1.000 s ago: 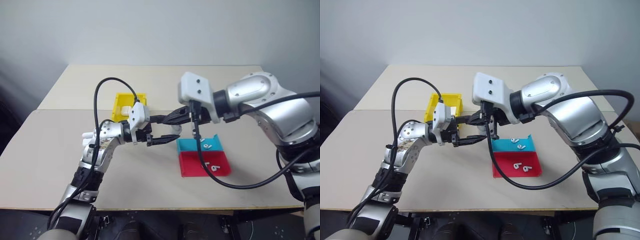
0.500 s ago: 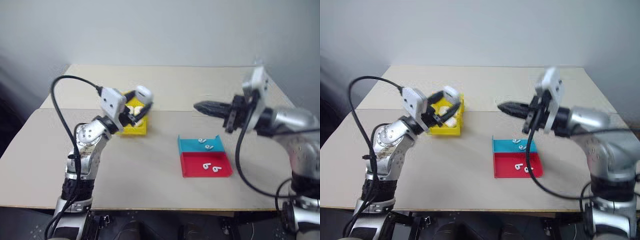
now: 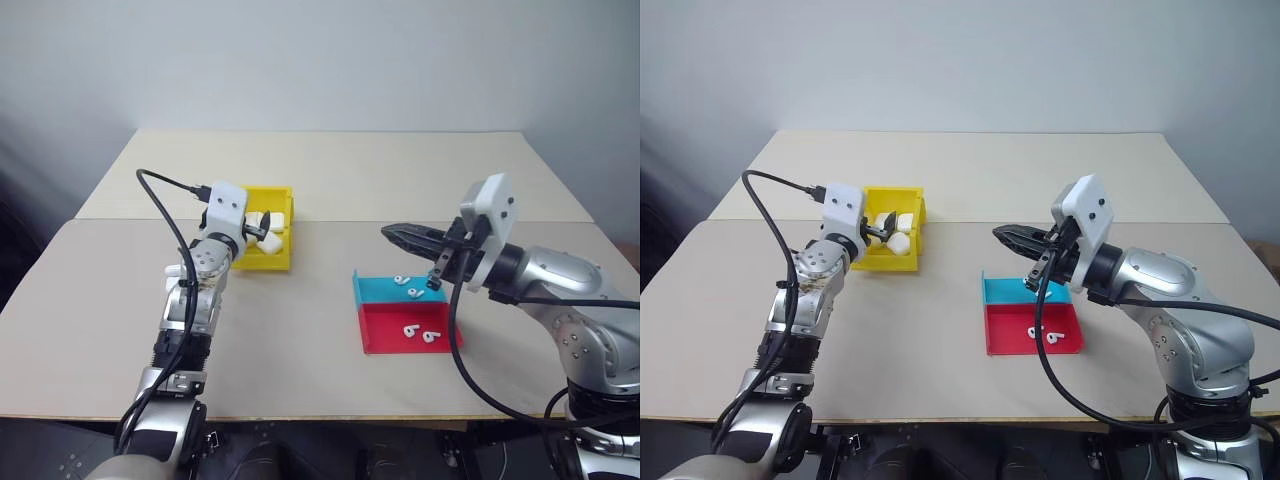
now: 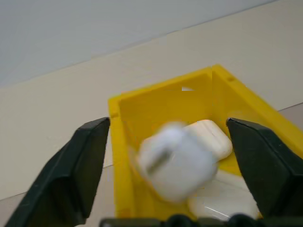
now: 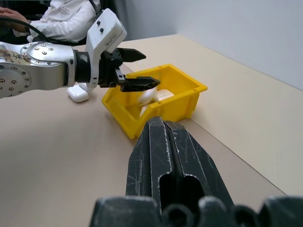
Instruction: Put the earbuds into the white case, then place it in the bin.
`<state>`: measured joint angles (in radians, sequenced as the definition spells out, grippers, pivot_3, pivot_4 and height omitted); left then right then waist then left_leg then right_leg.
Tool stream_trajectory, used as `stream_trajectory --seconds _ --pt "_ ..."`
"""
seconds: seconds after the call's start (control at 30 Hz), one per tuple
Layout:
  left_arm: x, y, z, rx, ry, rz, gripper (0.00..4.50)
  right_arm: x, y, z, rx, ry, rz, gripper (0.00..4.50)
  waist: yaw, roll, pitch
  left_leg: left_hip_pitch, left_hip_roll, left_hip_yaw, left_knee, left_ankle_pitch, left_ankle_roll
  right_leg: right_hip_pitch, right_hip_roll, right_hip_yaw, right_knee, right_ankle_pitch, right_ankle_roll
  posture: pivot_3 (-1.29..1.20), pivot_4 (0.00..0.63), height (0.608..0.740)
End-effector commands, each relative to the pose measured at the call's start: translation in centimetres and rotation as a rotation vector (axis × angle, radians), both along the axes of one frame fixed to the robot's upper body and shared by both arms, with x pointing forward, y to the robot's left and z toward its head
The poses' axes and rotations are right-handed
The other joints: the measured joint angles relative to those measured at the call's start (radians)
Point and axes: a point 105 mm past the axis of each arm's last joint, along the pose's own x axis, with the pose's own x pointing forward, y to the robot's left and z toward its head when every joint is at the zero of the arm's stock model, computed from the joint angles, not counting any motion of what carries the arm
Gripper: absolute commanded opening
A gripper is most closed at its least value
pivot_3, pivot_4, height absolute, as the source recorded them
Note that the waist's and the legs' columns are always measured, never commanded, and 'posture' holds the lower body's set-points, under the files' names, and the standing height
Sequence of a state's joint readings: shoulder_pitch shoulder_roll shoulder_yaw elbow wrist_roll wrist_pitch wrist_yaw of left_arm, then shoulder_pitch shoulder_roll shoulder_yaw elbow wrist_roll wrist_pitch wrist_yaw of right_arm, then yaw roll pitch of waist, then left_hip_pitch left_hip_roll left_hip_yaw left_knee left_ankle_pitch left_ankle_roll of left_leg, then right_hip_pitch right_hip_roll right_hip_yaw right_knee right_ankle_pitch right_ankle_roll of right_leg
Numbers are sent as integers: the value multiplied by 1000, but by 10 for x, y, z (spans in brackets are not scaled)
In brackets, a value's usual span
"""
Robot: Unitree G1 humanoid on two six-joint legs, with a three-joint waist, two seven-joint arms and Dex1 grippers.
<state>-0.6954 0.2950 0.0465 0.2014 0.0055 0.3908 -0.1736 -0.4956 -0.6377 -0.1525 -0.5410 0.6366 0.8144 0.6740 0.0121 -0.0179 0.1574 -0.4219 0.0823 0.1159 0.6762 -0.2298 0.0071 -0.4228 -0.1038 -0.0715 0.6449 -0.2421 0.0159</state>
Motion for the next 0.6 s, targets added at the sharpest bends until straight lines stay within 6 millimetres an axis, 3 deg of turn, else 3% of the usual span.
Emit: stream_trajectory --seconds 0.03,0.23,0.4,0.6 --pt "-8 -6 36 -42 -146 -57 4484 -5 4 14 7 -61 27 0 0 0 0 0 0 0 0 0 0 0 0 0 0 0 0 0 150 740" --pt "-49 3 53 -114 -159 -301 4484 -7 3 8 11 -41 47 0 -12 0 0 0 0 0 -1 0 -1 -1 0 1 0 0 0 0 150 740" --pt "-111 11 35 67 -8 -569 4484 -8 -1 -11 -7 -18 43 0 -18 0 0 2 1 0 -1 0 -1 0 0 1 1 0 0 0 150 740" --pt "-183 20 26 110 144 -734 4484 -21 -21 -36 -125 -14 44 0 -7 0 0 2 1 0 -1 0 0 0 -1 1 0 0 0 0 150 740"
